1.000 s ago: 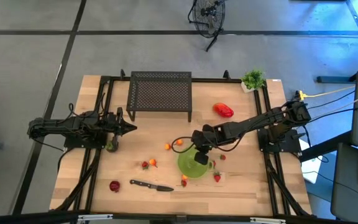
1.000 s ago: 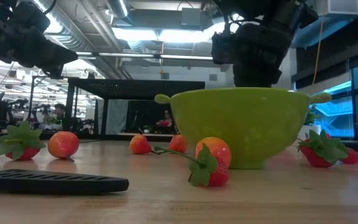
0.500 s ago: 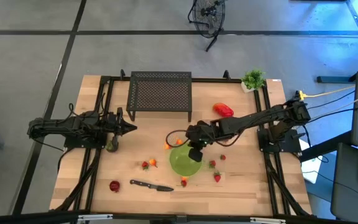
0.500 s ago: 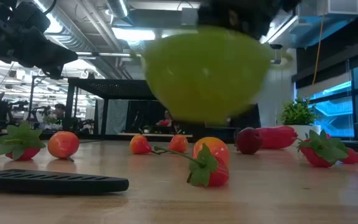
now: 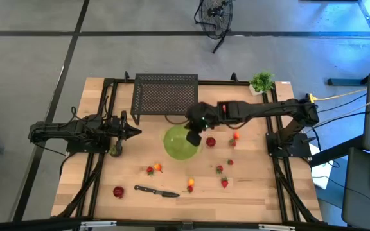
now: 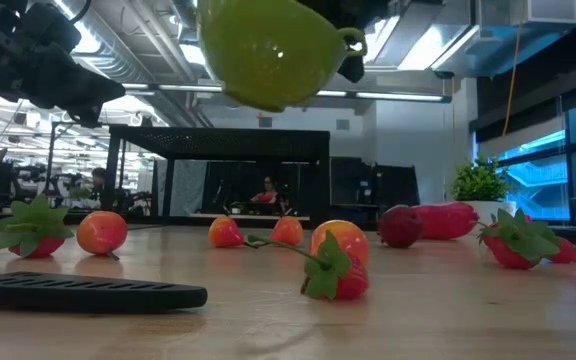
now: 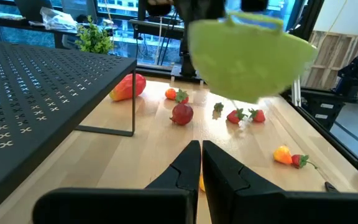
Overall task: Pick & Place Fruit
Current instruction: Put the green strainer bowl on the shelf
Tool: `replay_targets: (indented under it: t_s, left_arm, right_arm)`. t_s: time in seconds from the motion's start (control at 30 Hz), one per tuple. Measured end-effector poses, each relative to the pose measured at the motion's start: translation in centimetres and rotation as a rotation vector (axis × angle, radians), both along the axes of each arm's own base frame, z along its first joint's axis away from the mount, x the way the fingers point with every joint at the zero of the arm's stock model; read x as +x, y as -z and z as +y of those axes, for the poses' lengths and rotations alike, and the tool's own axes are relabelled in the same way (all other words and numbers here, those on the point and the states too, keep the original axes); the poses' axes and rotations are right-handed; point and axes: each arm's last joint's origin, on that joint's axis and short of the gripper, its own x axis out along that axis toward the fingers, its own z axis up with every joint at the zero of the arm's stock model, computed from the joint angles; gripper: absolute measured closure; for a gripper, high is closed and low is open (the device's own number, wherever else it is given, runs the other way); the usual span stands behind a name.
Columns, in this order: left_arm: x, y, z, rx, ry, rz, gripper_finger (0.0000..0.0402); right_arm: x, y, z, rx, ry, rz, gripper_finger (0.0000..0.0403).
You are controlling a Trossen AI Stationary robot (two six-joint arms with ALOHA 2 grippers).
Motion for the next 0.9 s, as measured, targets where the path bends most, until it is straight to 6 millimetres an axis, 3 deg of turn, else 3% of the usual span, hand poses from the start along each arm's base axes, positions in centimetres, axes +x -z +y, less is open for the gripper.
replay_targets:
  t_s: [0.2,0.4,0.9]
  left_arm:
    - [0.0,0.0,0.0,0.0,0.0,0.0,0.039]
    - [0.0,0.0,0.0,0.0,0.0,0.0,0.039]
    - [0.0,0.0,0.0,0.0,0.0,0.0,0.0391]
  right_arm:
    - [0.1,-1.6,-3.0,-0.008,0.061,-0.026,0.0394]
    - [-0.3,-3.4,-7.2,0.007,0.155,-0.066,0.0393]
    - [-3.2,-8.3,-14.6,0.021,0.363,-0.123,0.0393]
